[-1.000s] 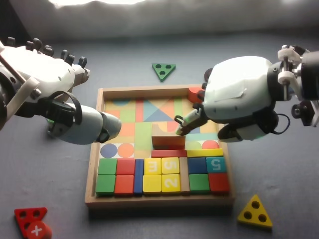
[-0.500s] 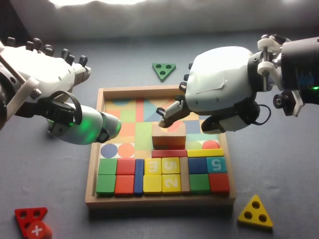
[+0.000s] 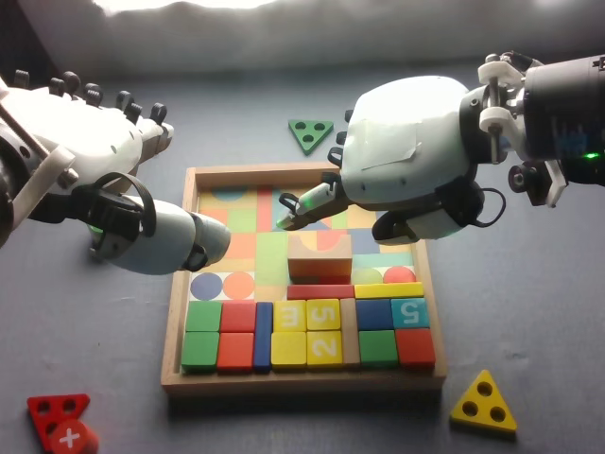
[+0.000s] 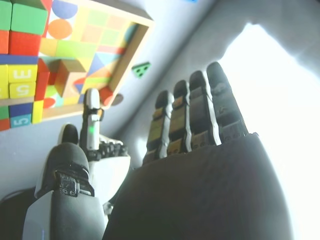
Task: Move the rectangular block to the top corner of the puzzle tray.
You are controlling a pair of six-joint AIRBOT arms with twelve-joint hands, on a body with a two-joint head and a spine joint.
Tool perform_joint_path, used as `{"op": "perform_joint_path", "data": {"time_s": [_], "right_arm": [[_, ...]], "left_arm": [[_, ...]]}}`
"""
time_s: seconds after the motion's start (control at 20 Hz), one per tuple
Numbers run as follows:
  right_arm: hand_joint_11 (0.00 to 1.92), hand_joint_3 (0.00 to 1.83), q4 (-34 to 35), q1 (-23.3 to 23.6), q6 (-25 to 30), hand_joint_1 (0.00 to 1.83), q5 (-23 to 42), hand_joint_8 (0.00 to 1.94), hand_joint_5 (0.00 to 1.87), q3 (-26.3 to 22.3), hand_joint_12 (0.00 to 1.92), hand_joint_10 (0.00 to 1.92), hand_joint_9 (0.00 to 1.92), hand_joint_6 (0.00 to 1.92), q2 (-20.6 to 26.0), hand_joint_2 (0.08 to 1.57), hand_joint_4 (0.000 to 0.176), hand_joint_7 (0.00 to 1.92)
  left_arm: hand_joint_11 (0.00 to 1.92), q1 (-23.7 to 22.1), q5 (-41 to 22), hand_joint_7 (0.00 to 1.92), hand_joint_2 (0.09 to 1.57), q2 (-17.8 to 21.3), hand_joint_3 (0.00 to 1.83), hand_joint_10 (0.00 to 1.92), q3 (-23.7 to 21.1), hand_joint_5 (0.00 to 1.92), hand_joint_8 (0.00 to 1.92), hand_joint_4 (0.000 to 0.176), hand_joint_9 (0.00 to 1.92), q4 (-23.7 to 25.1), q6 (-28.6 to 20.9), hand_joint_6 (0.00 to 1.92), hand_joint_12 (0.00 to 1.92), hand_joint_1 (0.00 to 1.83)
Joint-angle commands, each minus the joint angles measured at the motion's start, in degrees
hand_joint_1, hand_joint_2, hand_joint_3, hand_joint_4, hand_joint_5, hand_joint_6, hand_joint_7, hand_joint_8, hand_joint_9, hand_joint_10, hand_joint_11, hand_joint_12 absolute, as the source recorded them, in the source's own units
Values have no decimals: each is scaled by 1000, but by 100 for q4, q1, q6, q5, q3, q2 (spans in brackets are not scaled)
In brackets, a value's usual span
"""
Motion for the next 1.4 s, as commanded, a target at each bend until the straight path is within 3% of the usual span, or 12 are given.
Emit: {"op": "perform_joint_path", "data": {"time_s": [0.0, 0.1, 0.2, 0.3, 0.45, 0.7, 0.8, 0.9, 1.35], "right_arm": [[1819, 5, 106, 63, 38, 1107, 60, 1941, 400, 3, 1921, 1921, 1672, 71, 29, 1303, 0, 1495], [1822, 14, -33, 18, 89, 1076, 64, 1941, 246, 15, 1921, 1921, 1670, 4, 2, 1335, 0, 1487], [1815, 7, -58, -53, 116, 1064, 97, 1941, 318, 126, 1921, 1921, 1665, 34, -98, 1333, 0, 1475], [1842, 1, -58, -83, 151, 1085, 74, 1941, 236, 322, 1921, 1921, 1678, 2, -258, 1325, 0, 1473], [1824, 0, -107, -66, 166, 1086, 61, 1941, 359, 405, 1921, 1921, 1673, 54, -333, 1316, 0, 1476], [1829, 0, -139, -82, 184, 1058, 61, 1941, 247, 405, 1921, 1921, 1680, 4, -323, 1315, 0, 1475], [1825, 5, -373, -62, 418, 1068, 61, 1941, 312, 404, 1921, 1921, 1669, 29, -317, 1334, 0, 1470], [1816, 0, -589, -51, 614, 1073, 64, 1941, 263, 402, 1921, 1921, 1667, 5, -302, 1320, 0, 1473], [1830, 0, -792, -21, 806, 1096, 101, 1941, 198, 379, 1921, 1921, 1677, 2, -210, 1293, 0, 1462]], "left_arm": [[0, -84, 22, 98, 1143, 71, 0, 4, -29, 80, 4, 0, 92, 453, 16, 4, 223, 0], [0, -84, 22, 83, 1147, 71, 2, 1, -29, 76, 2, 0, 76, 453, 16, 1, 189, 0], [0, -84, 22, 76, 1145, 71, 1, 0, -28, 59, 0, 0, 72, 453, 16, 0, 186, 0], [0, -84, 22, 92, 1149, 71, 1, 2, -28, 79, 4, 0, 82, 453, 16, 5, 210, 0], [0, -84, 22, 140, 1154, 71, 0, 2, -28, 111, 1, 0, 136, 463, 16, 1, 298, 0], [0, -84, 22, 111, 1146, 71, 0, 1, -28, 92, 0, 0, 107, 461, 16, 0, 255, 0], [0, -84, 22, 130, 1150, 71, 0, 4, -28, 114, 5, 0, 121, 461, 16, 5, 299, 0], [0, -84, 23, 99, 1145, 71, 0, 3, -28, 85, 5, 0, 91, 461, 16, 6, 221, 0], [0, -84, 26, 117, 1150, 71, 2, 1, -28, 95, 0, 0, 111, 459, 16, 1, 256, 0]]}}
